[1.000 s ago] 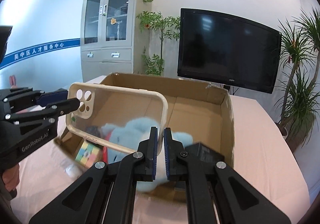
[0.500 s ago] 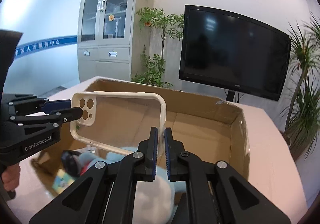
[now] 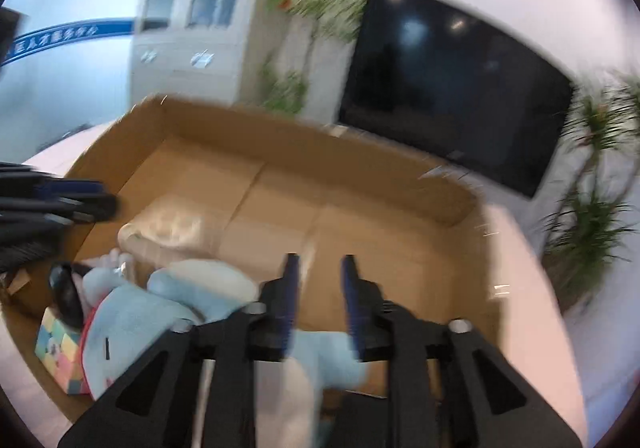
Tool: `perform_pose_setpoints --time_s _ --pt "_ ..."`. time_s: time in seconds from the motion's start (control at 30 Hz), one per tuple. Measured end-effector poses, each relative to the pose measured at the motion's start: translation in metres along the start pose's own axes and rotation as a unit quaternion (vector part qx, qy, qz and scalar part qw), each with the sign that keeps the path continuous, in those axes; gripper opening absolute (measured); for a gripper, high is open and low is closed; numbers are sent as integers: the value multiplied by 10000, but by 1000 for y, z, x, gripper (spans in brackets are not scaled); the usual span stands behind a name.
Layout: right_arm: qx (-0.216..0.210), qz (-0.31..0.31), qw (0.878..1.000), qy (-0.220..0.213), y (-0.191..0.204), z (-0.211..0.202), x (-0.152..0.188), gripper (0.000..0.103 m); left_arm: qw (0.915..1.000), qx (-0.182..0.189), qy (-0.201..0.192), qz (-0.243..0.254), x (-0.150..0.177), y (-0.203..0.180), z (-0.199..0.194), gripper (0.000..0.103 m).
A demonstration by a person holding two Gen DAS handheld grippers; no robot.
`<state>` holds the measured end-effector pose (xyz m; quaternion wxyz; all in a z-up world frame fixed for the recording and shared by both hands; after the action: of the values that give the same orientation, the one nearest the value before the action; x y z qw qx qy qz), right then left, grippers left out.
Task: Organize objects
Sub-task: 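Open the left gripper to release the phone case, then grasp the white earbud case with the left gripper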
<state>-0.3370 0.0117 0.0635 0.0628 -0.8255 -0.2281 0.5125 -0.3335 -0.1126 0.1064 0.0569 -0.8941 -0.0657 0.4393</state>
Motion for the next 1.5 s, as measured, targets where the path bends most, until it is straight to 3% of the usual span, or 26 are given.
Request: perform_pose_setpoints --time_s 0.03,0.07,0.1,0.23,0.43,0.5,0.63,0.67,0.7,0.73,0.77,0.8,0.93,1.0,1.1,1.17,1.23,1.4,1.5 --pt "-14 146 9998 -137 -4 -10 -2 72 10000 30 -67 19 1 4 -14 63" --pt "-157 327 9990 -268 -6 -23 -4 73 9998 80 -179 36 5 11 -34 83" --pt "-320 438 9980 -331 -5 -33 -5 73 9996 102 -235 70 11 15 -45 88" --pt "-993 695 9915 -465 10 -75 3 73 9999 -3 34 125 75 43 -73 88" --pt "-2042 801 9755 -166 58 -120 56 73 9933 -24 1154 116 199 56 -41 88" --pt "-2265 780 9709 19 71 -132 78 73 9912 -154 1307 156 214 59 -24 88" --pt "-2341 659 9697 231 82 -149 112 73 9891 -604 1328 178 210 69 2 88" --pt "-2292 636 9710 254 83 -154 122 73 9883 -532 1415 206 211 67 9 83" --pt "-2207 558 9733 284 82 -158 133 73 9864 -466 1562 206 215 65 15 64" --pt "-2126 531 9752 319 81 -160 144 73 9861 -404 1604 189 217 62 17 63" --pt "-2074 591 9756 403 78 -158 151 73 9857 -378 1623 231 220 57 17 49" --pt "-2092 710 9737 554 75 -157 164 73 9854 -318 1645 302 223 50 16 42" --pt "-2245 949 9660 867 65 -161 199 73 9799 249 1779 864 251 -1 4 42" --pt "-2393 926 9622 909 64 -170 209 73 9728 731 1824 1230 273 -39 -9 42" --pt "-2768 965 9513 952 67 -183 222 73 9474 1632 1812 2074 319 -106 -43 42" --pt "-3118 1028 9385 1067 74 -188 231 69 9226 2139 1696 2725 352 -142 -68 42" --pt "-3417 1052 9266 1169 82 -195 241 65 9093 2432 1688 2923 368 -156 -79 42" --pt "-3753 823 9130 1368 111 -201 244 52 9081 2516 1673 2901 372 -153 -68 46" --pt "-3567 573 9195 1546 123 -190 243 47 9113 2463 1536 2921 370 -154 -57 58"
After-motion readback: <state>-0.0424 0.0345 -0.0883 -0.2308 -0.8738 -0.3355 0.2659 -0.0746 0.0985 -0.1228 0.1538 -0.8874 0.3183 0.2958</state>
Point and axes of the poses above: each gripper's, at about its wrist camera, not at the fingertips, and z roughly the way its jaws point, y to its left, x to its underside, the point moved 9 cm from there along z, roughly the way its jaws point, and after that the axes turned 6 degrees about -z, right-handed, at the moved point
